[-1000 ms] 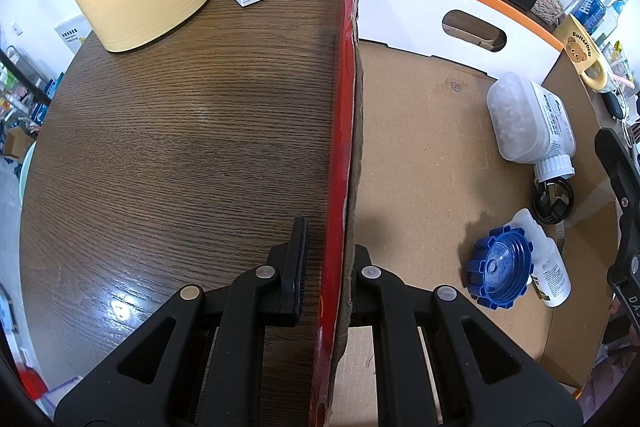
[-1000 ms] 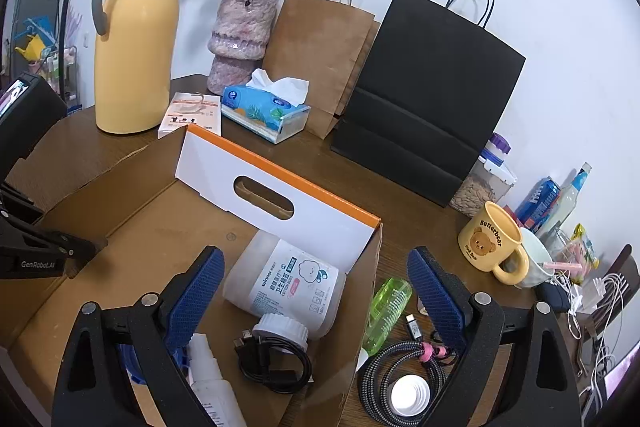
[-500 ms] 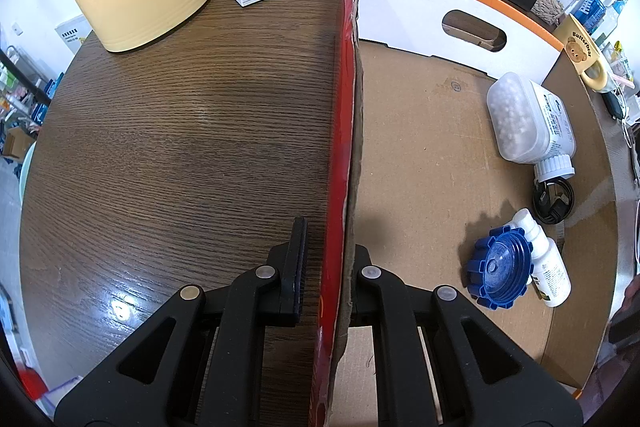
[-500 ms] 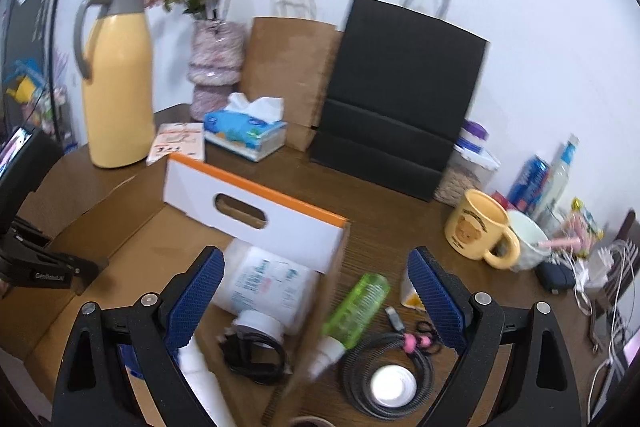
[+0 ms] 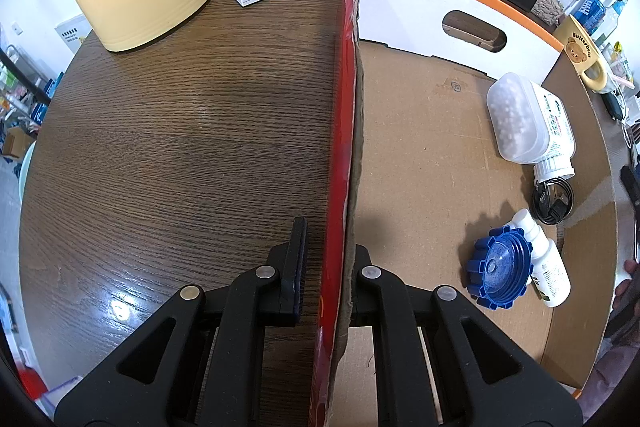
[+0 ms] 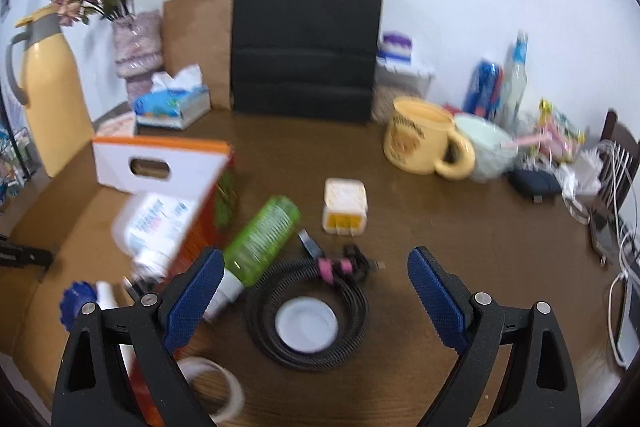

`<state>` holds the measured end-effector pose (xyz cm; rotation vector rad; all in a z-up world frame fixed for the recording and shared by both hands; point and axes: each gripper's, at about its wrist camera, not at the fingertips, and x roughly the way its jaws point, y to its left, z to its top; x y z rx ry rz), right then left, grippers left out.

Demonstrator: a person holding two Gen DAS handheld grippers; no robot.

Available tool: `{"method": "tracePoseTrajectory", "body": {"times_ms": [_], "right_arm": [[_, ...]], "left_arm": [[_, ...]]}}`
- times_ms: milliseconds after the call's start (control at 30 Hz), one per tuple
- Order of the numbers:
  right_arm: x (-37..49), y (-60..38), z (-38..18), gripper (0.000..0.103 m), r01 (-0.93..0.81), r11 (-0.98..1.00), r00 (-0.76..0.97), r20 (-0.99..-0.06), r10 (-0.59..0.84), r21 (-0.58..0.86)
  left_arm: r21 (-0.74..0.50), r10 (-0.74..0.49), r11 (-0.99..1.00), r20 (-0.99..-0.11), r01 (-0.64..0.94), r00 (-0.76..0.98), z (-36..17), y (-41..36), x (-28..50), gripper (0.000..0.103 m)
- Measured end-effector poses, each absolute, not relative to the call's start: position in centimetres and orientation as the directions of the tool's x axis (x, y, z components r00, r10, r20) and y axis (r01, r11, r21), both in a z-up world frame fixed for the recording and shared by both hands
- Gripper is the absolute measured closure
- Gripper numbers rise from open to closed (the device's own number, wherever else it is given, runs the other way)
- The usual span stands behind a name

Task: Organize rigid objects
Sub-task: 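Move the right tool back over the white lid in the cable coil, then grasp the black braided cable coil with the right tool and lift it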

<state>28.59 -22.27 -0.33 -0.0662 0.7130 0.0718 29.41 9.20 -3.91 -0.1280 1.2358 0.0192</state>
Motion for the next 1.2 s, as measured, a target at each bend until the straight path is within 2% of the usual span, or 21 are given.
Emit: {"method": "tracePoseTrajectory", "body": {"times_ms": [367,733,867,1200], "right_arm": [[29.7,-22.9,-4.3,0.007,-0.147,0.989,0.642,-0.758,0.118,0.029],[30.9,-22.1,-5.9,0.007,-0.164,0.986,0.586,-0.804,0.1,0.004],[31.7,-22.3,-6.7,0.0,-0.149,0.989,0.561,-0.822,0.099,0.017],[32.1,-22.6,-6.8,0.0,-0.116,0.993,0.557,-0.826,0.081,0.019]], "left_arm": [[-0.087,-0.055,0.993,-0.943,-0.084,0.33,-3.9,9.2,29.4,0.096],[-0.087,-0.055,0.993,-0.943,-0.084,0.33,-3.9,9.2,29.4,0.096],[-0.087,-0.055,0.993,-0.943,-0.084,0.33,-3.9,9.2,29.4,0.096],[-0.087,-0.055,0.993,-0.943,-0.084,0.33,-3.9,9.2,29.4,0.096]]}}
